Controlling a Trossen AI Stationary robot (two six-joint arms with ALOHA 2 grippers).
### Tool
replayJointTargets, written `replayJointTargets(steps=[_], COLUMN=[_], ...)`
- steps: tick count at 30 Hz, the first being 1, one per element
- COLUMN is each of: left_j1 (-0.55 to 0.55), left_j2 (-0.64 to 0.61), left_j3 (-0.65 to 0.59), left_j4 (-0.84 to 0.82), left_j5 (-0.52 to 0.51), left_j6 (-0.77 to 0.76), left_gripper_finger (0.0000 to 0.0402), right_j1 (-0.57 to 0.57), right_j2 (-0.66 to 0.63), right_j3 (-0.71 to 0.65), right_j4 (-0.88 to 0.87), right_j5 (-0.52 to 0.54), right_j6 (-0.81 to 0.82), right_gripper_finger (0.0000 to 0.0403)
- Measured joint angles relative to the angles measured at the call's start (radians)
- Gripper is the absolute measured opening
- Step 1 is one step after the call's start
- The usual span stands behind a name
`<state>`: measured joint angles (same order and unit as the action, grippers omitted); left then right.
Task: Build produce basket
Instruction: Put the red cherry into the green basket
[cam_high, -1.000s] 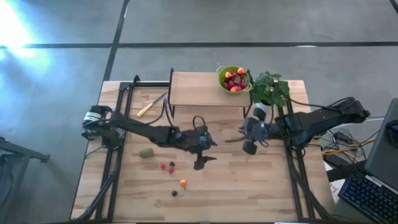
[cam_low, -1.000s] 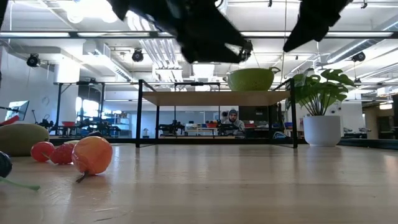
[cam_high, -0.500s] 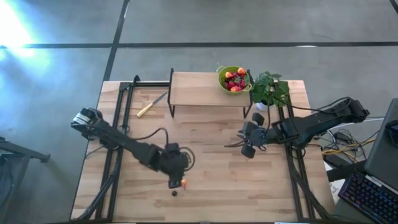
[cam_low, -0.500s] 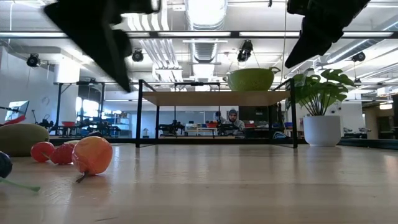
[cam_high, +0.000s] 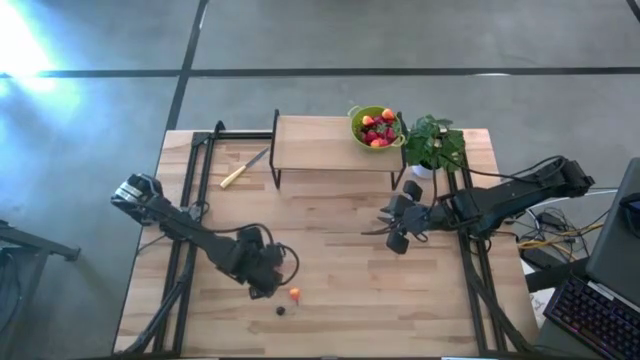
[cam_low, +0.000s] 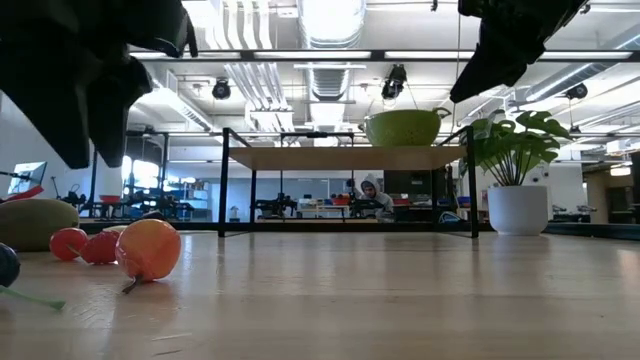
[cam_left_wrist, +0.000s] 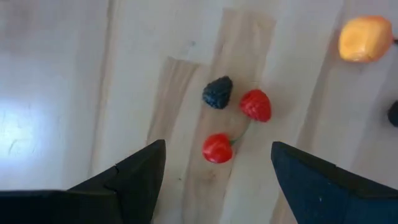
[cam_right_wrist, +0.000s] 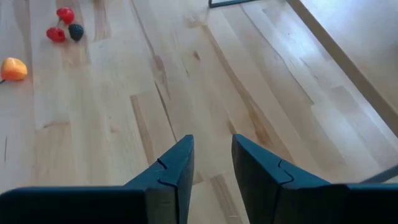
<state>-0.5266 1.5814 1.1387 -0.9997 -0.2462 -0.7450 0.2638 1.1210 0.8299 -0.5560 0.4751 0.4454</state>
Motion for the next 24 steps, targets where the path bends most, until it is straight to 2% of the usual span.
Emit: replayJointTargets(steps=[5, 13, 24], left_j1=[0.001, 0.031, 0.068], left_j2=[0.000, 0.000, 0.000], left_j3=[-0.040, -0.148, -0.282], left_j4=[0.033, 0.115, 0.354], left_j5=[0.076, 0.108, 0.161], left_j6=[0.019, 0.038, 0.147], left_gripper_finger=[0.0296, 0.0296, 0.0288], right_j1=[0.000, 0.000, 0.000], right_j2=[0.000, 0.000, 0.000], right_j3=[0.000, 0.000, 0.000], right_j4=[0.002, 0.014, 0.015], right_j5=[0.000, 0.000, -0.001], right_j6=[0.000, -0.003, -0.001], right_gripper_finger=[0.0096, 0.0064, 0.0051])
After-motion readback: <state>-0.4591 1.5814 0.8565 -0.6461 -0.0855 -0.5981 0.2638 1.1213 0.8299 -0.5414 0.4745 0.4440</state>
